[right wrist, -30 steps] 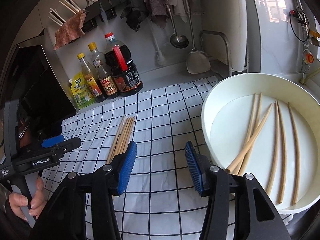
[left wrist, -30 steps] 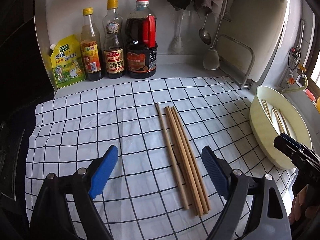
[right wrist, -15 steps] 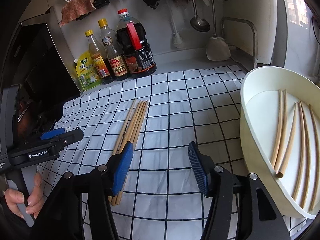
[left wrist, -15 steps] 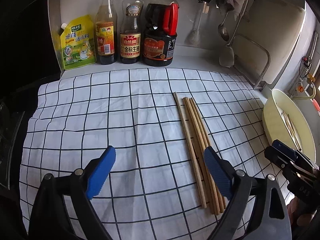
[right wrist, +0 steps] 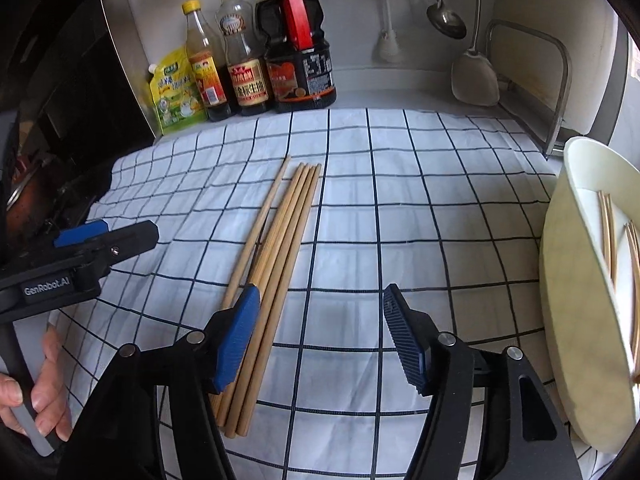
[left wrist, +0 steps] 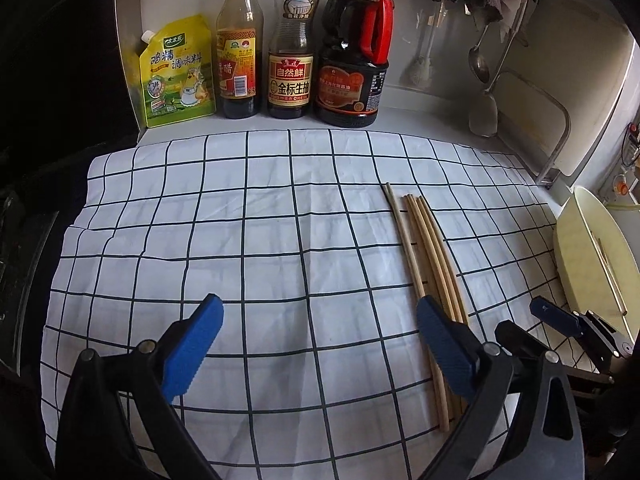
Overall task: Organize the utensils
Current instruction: 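Position both tools over single chopsticks at the bundle's edge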
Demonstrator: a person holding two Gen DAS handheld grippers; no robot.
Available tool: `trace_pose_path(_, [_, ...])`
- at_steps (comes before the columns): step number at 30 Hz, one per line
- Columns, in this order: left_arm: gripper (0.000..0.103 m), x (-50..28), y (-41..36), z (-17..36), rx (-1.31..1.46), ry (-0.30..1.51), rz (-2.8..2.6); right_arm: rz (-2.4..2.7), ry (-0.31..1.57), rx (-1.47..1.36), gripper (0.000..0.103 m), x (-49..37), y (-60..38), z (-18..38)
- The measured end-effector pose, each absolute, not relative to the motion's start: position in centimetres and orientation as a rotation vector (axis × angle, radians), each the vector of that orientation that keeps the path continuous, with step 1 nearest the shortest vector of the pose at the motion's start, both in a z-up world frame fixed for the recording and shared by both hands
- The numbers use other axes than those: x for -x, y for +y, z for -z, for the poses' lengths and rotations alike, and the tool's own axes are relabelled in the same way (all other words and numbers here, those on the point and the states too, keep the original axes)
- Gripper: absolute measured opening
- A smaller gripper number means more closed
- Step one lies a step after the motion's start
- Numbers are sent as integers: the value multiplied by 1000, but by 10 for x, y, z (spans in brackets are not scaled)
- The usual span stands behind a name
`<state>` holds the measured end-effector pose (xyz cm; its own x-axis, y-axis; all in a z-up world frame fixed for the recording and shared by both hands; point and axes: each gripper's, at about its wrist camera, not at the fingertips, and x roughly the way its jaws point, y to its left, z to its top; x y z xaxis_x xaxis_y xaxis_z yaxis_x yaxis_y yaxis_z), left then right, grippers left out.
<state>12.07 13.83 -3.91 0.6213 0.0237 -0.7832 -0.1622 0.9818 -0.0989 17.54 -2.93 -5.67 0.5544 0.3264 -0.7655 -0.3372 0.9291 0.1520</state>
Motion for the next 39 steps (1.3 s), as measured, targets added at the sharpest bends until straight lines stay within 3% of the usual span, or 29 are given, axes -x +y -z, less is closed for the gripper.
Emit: trace_pose_path(39, [95,-142,110,69,62,1013,-76,-234,962,32,62,-183,-45,77])
